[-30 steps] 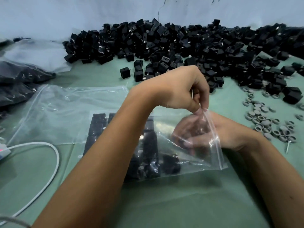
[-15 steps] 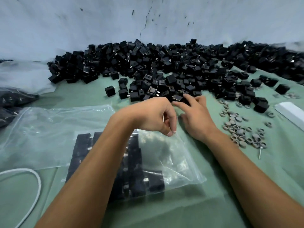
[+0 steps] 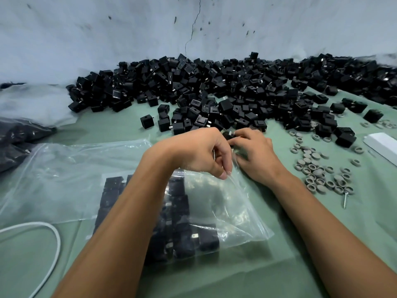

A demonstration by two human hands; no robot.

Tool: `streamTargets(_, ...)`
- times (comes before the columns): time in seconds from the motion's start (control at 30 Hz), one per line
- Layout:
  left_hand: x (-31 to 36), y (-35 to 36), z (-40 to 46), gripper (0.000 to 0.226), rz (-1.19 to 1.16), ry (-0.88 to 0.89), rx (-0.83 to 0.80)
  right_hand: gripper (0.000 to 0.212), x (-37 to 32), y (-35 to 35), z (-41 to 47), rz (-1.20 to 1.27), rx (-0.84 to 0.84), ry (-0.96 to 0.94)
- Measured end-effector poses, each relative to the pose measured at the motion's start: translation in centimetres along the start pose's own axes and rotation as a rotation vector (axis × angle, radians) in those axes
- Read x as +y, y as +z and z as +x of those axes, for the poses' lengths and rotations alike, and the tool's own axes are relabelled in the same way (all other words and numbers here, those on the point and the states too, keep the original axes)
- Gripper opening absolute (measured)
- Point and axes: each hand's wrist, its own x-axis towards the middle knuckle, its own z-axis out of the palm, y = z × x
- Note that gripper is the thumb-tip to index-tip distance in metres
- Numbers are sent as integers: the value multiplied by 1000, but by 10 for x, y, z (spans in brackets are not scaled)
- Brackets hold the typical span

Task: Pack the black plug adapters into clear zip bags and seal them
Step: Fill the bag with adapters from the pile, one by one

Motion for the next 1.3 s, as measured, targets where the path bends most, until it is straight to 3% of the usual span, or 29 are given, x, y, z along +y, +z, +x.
streamTargets(0.07, -1, -1, 0, 11, -8, -6, -2, 11, -3, -5, -2, 150, 89, -8)
streamTargets(0.2, -2, -2, 0, 11, -9, 5, -26, 35, -5, -12, -1, 463, 245, 111)
streamTargets(0.27, -3, -2, 1, 11, -6, 2, -31, 39, -7, -21, -3, 897, 138, 187)
streamTargets(0.33, -4, -2, 0, 12, 4, -9, -26, 50, -3, -31, -7, 1137, -59, 253)
streamTargets(0.47, -5, -4, -2, 13, 13, -8, 5, 45, 0, -44, -16, 1156, -515, 134)
streamTargets(0.7, -1, -10, -6, 17, -6, 56, 40, 44, -16, -51, -25, 969, -765, 80)
streamTargets(0.97, 4, -8, -2, 13, -96, 175, 134, 25, -57, -25, -27, 853, -710, -105)
streamTargets(1.1, 5, -5, 0, 15, -80, 170, 148, 54, -66, -17, -31, 825, -593, -170)
streamTargets(1.17, 6, -4, 1, 16, -70, 156, 157, 25, -58, -17, -30, 873, -658, -201)
streamTargets(1.3, 6, -5, 1, 15, -63, 149, 185, 20, -61, -20, -30, 952, -754, -189)
